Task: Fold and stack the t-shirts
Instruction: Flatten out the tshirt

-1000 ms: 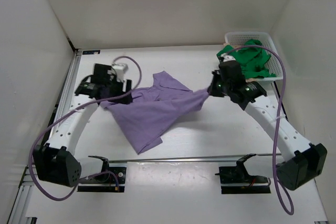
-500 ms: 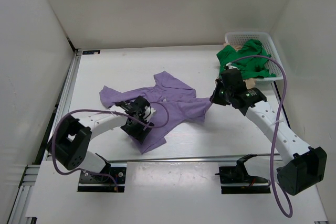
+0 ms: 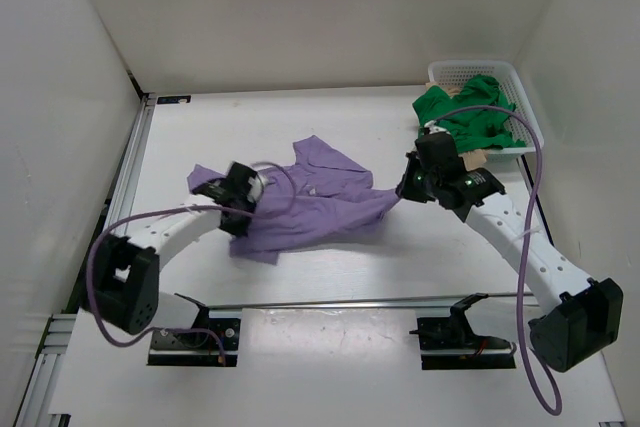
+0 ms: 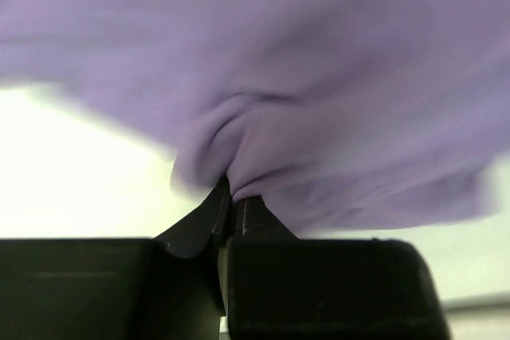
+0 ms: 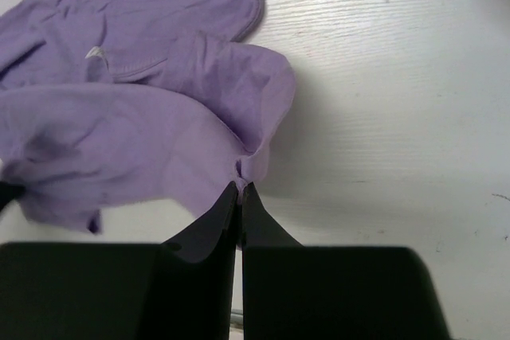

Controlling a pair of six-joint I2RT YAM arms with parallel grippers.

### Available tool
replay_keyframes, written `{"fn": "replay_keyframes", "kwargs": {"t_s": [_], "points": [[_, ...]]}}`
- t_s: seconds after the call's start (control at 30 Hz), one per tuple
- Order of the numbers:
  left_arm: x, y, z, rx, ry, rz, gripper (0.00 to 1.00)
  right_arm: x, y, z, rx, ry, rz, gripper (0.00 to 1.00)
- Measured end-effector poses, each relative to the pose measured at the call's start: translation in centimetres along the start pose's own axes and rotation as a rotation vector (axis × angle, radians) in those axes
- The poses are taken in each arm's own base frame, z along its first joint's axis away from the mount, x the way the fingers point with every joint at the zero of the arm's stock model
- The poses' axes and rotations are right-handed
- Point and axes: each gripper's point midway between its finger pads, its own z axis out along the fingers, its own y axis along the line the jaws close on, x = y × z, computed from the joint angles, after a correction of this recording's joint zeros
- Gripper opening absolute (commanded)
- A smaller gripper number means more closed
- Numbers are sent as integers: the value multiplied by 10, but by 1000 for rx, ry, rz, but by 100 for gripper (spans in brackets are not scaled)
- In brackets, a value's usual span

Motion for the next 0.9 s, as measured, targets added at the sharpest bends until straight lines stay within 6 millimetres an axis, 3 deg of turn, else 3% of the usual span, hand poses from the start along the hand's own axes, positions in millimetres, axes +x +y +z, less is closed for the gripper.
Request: {"fn": "replay_keyframes", "kwargs": {"t_s": [0.07, 0.17, 0.23, 0.27, 0.3, 0.37, 0.43, 0.47, 0.6, 0.67, 0.73, 0.83, 0.9], "points": [[-24, 42, -20, -88, -87, -123, 10, 6, 10, -1, -23, 11, -30, 0], [-90, 110, -81, -206, -339, -298, 13, 15, 30, -5, -70, 29, -88, 0], [-122, 134, -126, -261, -500, -345, 18, 22, 45, -6, -99, 40, -126, 0], [-133, 133, -144, -268, -564, -341, 19, 26, 51, -6, -109, 44, -145, 0], [-140, 125, -156, -256, -605, -321, 20, 30, 55, -6, -114, 51, -160, 0], [-144, 91, -160, -181, -605, -239, 25, 37, 60, -5, -116, 61, -179, 0], [-137, 33, -139, -37, -501, -99, 30, 38, 59, -4, -99, 60, -180, 0], [-128, 7, -124, 30, -420, -34, 37, 37, 57, -3, -87, 55, -176, 0], [-77, -67, -71, 192, -89, 157, 63, 31, 47, -3, -49, 39, -142, 0], [-55, -83, -62, 229, 16, 206, 66, 28, 40, -3, -35, 34, -118, 0], [-50, -88, -65, 260, 37, 206, 66, 27, 35, -3, -24, 31, -104, 0], [-70, -76, -82, 320, -29, 118, 56, 30, 31, -1, -16, 39, -99, 0], [-92, -51, -97, 338, -114, 16, 37, 32, 29, 0, -10, 46, -99, 0]]}}
